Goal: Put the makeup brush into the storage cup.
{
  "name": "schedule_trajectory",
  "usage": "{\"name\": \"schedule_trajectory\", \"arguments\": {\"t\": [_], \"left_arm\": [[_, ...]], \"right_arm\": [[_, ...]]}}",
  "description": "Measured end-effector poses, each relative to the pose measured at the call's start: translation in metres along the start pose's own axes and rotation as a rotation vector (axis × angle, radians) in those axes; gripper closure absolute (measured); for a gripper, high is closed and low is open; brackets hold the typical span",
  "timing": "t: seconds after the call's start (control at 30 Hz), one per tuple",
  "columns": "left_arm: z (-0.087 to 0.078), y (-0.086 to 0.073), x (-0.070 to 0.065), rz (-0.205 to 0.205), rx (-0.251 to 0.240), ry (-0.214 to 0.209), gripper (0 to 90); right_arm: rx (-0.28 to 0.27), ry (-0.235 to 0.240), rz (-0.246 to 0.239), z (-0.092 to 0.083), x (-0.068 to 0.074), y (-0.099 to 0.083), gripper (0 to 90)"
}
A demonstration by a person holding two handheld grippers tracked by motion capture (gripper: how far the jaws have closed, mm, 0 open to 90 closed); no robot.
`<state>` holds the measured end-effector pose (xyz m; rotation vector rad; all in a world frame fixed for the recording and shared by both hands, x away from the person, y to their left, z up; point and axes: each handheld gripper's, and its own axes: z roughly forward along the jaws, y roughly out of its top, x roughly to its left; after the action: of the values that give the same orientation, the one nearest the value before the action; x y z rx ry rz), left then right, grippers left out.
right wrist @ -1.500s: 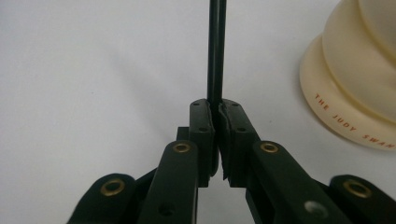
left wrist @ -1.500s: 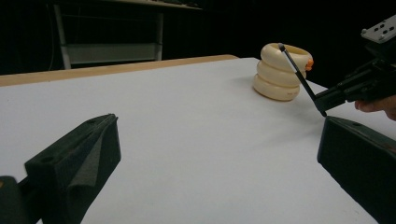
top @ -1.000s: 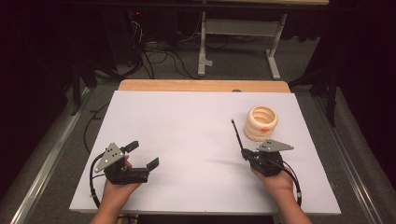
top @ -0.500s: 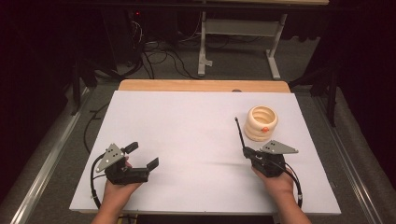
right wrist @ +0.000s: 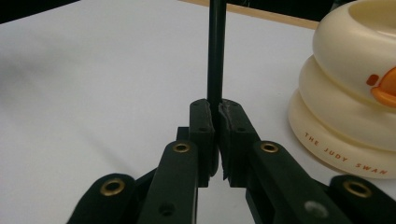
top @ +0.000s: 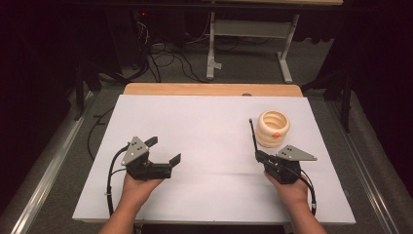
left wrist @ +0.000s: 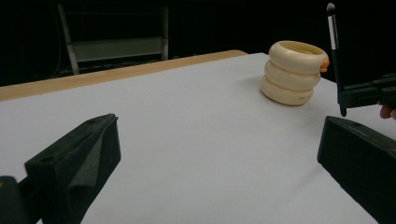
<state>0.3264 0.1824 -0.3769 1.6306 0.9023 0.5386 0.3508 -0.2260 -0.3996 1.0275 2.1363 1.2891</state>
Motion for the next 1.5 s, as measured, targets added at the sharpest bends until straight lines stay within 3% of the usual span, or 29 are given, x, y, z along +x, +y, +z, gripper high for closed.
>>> {"name": "schedule_trajectory", "arguments": {"t": [0.07,0.33,0.67,0.83,0.93,1.1,1.27,1.5], "left_arm": [[0.011,0.002,-0.002,0.005,-0.005,-0.017,0.2],[0.027,0.001,-0.006,-0.01,-0.025,-0.064,0.2],[0.029,-0.007,-0.01,0.057,-0.009,-0.078,0.2],[0.029,-0.007,-0.011,0.042,-0.02,-0.094,0.2],[0.027,-0.006,-0.011,0.03,-0.031,-0.108,0.2],[0.027,-0.006,-0.015,0.03,-0.035,-0.123,0.3],[0.027,-0.005,-0.019,0.034,-0.037,-0.139,0.3],[0.024,-0.006,-0.024,0.029,-0.041,-0.141,0.3]], "right_arm": [[0.0,-0.009,-0.002,0.0,-0.001,0.0,86.7],[-0.006,-0.02,-0.021,0.0,0.0,0.0,86.7],[-0.008,-0.027,-0.026,0.0,0.003,0.0,86.7],[-0.009,-0.034,-0.043,0.0,0.006,0.001,86.7],[-0.018,-0.031,-0.026,-0.001,0.007,0.001,86.7],[-0.03,0.003,-0.058,0.005,0.019,0.005,86.7],[-0.044,0.026,-0.056,0.01,0.027,0.01,86.7],[-0.039,0.052,-0.127,0.022,0.036,0.018,86.7]]}}
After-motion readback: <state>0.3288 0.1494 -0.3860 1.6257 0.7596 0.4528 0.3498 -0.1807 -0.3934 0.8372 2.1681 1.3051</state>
